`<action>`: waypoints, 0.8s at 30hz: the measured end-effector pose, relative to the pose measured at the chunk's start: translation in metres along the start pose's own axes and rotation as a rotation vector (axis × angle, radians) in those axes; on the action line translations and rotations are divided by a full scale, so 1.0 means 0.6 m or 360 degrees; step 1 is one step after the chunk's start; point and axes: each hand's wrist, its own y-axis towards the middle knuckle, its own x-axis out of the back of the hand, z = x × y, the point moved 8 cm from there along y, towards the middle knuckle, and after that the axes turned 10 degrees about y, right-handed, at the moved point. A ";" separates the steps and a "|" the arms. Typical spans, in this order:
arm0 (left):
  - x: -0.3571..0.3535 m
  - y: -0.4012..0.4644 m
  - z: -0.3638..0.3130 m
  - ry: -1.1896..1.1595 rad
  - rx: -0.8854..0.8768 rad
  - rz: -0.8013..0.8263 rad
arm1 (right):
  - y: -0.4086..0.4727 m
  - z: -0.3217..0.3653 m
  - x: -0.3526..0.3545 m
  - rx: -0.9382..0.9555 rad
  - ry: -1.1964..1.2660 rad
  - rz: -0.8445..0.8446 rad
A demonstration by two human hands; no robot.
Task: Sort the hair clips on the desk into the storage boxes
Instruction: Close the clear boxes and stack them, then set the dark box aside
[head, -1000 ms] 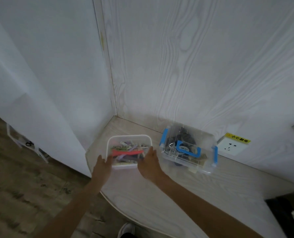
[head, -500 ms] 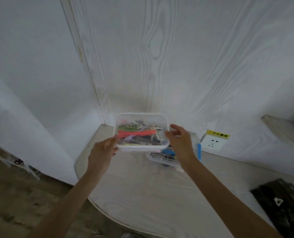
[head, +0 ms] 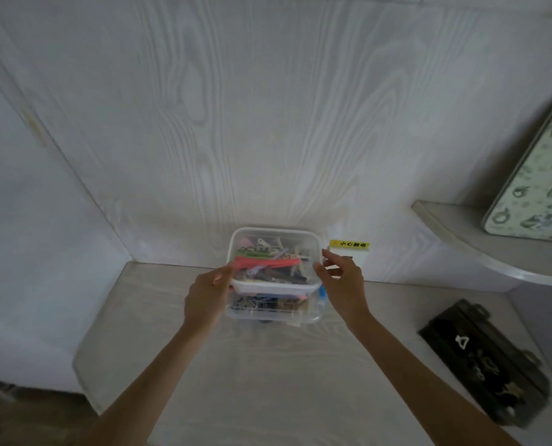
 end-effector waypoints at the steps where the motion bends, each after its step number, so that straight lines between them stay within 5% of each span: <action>1: -0.001 0.003 0.002 0.0019 -0.0002 -0.0004 | 0.001 0.001 -0.002 0.0039 -0.0022 -0.0001; 5: -0.005 0.005 -0.005 0.0187 -0.0036 0.0039 | 0.004 -0.003 -0.004 0.0003 -0.0065 0.0057; 7: 0.010 -0.008 -0.026 0.0554 -0.0177 -0.0226 | 0.002 -0.004 0.001 -0.0048 -0.0119 0.0118; 10: 0.016 -0.074 -0.119 0.0690 -0.0745 -0.0757 | -0.019 -0.026 0.044 -0.0167 -0.0060 0.0128; 12: -0.024 -0.109 -0.180 0.0600 -0.1044 -0.0745 | -0.042 -0.064 0.103 -0.0237 0.0080 0.0022; 17: -0.241 -0.192 -0.298 0.0398 -0.1467 -0.0081 | -0.100 -0.184 0.342 -0.0499 -0.0079 -0.0577; 21: -0.483 -0.192 -0.285 0.0553 -0.0825 0.0944 | -0.160 -0.255 0.521 -0.0766 -0.0207 -0.0934; 24: -0.599 -0.199 -0.274 0.0752 -0.0534 0.1236 | -0.171 -0.311 0.582 -0.1000 -0.0003 -0.0859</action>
